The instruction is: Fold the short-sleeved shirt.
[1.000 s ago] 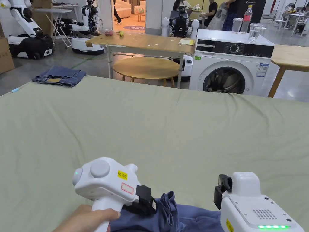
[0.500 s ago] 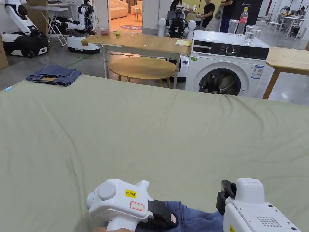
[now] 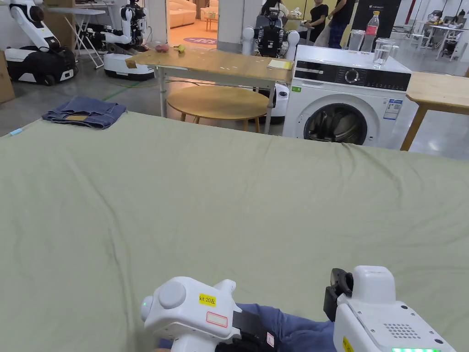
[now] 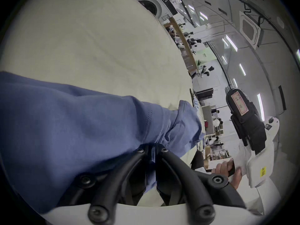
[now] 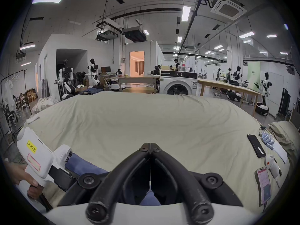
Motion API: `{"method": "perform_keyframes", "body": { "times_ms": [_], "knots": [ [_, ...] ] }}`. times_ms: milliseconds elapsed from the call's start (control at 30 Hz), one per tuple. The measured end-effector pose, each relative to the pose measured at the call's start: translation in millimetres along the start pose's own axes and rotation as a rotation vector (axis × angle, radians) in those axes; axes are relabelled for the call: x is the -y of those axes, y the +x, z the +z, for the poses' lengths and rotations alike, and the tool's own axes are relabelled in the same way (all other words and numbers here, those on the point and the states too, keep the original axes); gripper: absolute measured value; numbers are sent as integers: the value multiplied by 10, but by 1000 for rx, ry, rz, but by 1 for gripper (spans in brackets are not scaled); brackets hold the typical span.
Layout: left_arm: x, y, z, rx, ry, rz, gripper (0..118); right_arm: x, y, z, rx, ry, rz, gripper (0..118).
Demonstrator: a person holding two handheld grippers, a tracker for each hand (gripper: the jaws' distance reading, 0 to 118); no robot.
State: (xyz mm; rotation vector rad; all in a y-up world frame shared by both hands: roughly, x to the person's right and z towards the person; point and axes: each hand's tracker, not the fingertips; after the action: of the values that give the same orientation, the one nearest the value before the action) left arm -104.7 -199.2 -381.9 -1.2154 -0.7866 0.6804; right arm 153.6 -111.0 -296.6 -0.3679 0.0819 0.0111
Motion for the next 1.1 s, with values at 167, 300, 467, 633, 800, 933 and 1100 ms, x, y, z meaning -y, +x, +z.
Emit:
{"method": "perform_keyframes", "body": {
  "times_ms": [167, 300, 467, 633, 800, 933, 1100],
  "knots": [
    [-36, 127, 521, -12, 39, -40, 5, -52, -77, -14, -13, 12, 10, 0],
    [-88, 47, 1187, -32, 150, -35, 16, -103, -165, -34, -24, 40, 20, 0],
    [-94, -248, 1737, -101, 198, 10, 61, -133, -264, -82, -46, 49, 17, 0],
    [7, -597, 1668, -103, 162, 66, 74, -94, -317, -111, -61, 39, 17, 0],
    [78, -901, 1302, -50, 108, 106, 74, -66, -306, -119, -61, 29, 8, 0],
    [68, -1030, 1141, 162, 127, 148, 67, -60, -273, -91, -54, 27, 4, 0],
    [93, -1060, 995, 97, 153, 137, 18, -45, -205, -75, -42, 18, -11, 0]
  ]
}}
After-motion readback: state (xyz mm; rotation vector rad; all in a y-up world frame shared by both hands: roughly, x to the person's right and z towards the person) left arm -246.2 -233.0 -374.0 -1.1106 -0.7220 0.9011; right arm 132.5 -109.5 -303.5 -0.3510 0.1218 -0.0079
